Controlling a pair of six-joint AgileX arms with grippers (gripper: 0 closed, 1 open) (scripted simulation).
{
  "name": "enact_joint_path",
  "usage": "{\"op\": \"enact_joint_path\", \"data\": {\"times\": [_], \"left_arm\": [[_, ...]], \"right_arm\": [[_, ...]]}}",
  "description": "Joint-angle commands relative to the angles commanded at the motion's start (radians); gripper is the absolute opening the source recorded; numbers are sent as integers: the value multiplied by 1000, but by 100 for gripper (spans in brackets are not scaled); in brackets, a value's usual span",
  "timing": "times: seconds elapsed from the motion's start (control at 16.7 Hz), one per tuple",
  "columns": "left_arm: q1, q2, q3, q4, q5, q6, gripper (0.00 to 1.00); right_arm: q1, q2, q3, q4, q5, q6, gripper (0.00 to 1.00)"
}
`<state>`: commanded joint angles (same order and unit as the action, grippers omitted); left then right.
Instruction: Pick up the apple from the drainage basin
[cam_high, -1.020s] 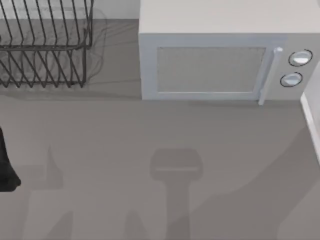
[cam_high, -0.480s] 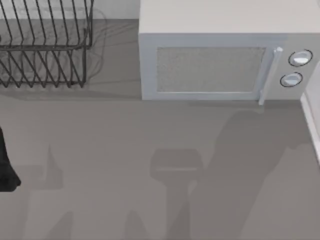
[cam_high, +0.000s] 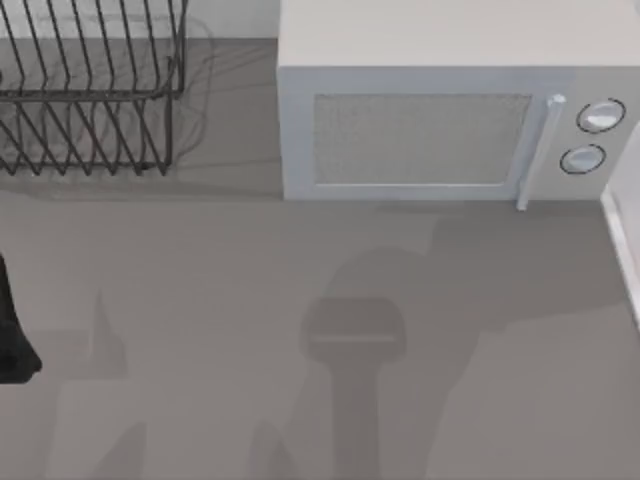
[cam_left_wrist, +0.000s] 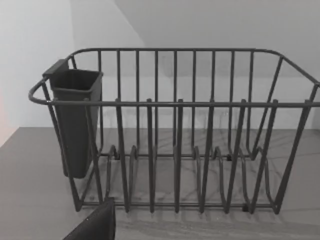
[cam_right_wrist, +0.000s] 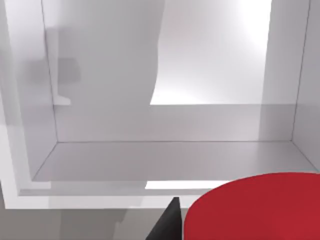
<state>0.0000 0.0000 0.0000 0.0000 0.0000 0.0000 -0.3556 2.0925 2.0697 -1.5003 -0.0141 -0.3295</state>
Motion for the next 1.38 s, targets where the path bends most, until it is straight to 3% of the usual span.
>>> {"op": "enact_joint_path", "data": {"times": [0.24, 0.42, 1.02, 1.2, 1.38], "left_arm": [[0, 0, 0, 0, 0, 0, 100], [0, 0, 0, 0, 0, 0, 100], [0, 0, 0, 0, 0, 0, 100], [0, 0, 0, 0, 0, 0, 100], [0, 0, 0, 0, 0, 0, 100]], "right_arm": [[16, -1, -9, 3, 0, 15, 0], [111, -33, -59, 10, 1, 110, 0], [862, -302, -451, 100, 11, 848, 0], [1006, -373, -553, 130, 13, 992, 0], [1055, -404, -595, 143, 14, 1040, 0]]}}
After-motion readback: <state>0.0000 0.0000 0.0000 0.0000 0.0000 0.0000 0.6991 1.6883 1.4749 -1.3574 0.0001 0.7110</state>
